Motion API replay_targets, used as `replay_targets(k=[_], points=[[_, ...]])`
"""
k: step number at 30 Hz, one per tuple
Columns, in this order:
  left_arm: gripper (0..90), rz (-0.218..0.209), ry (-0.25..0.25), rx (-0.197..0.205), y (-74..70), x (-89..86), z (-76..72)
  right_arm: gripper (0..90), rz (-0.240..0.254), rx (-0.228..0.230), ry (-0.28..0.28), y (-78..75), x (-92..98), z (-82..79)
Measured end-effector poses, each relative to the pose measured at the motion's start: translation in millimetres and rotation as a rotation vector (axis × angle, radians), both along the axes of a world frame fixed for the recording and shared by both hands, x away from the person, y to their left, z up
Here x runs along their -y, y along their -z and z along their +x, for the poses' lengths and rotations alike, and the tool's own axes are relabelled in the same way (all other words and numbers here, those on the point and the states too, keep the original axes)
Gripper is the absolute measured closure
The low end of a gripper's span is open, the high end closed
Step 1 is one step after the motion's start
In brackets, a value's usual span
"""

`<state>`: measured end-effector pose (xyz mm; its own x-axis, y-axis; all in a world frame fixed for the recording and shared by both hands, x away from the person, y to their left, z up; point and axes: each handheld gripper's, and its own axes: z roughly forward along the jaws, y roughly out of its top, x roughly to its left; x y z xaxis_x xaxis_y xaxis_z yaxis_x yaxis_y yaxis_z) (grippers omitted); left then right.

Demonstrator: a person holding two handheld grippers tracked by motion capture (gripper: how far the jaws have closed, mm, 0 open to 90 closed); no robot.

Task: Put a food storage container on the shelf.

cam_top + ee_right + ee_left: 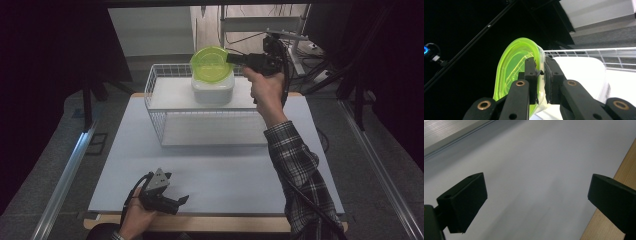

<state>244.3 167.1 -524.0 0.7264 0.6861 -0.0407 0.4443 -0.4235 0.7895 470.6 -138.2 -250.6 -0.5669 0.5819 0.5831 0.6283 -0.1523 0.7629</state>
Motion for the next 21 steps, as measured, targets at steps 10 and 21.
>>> replay_targets(k=[10,21], points=[[2.2,-0.001,0.004,-0.001,-0.1,0.1,-0.3,81.5,-0.008,-0.025,0.043,4.2,-4.9,12.1],[2.2,0.004,0.009,-0.004,0.5,0.6,0.0,77.4,-0.070,-0.034,0.085,5.7,-9.2,17.7]])
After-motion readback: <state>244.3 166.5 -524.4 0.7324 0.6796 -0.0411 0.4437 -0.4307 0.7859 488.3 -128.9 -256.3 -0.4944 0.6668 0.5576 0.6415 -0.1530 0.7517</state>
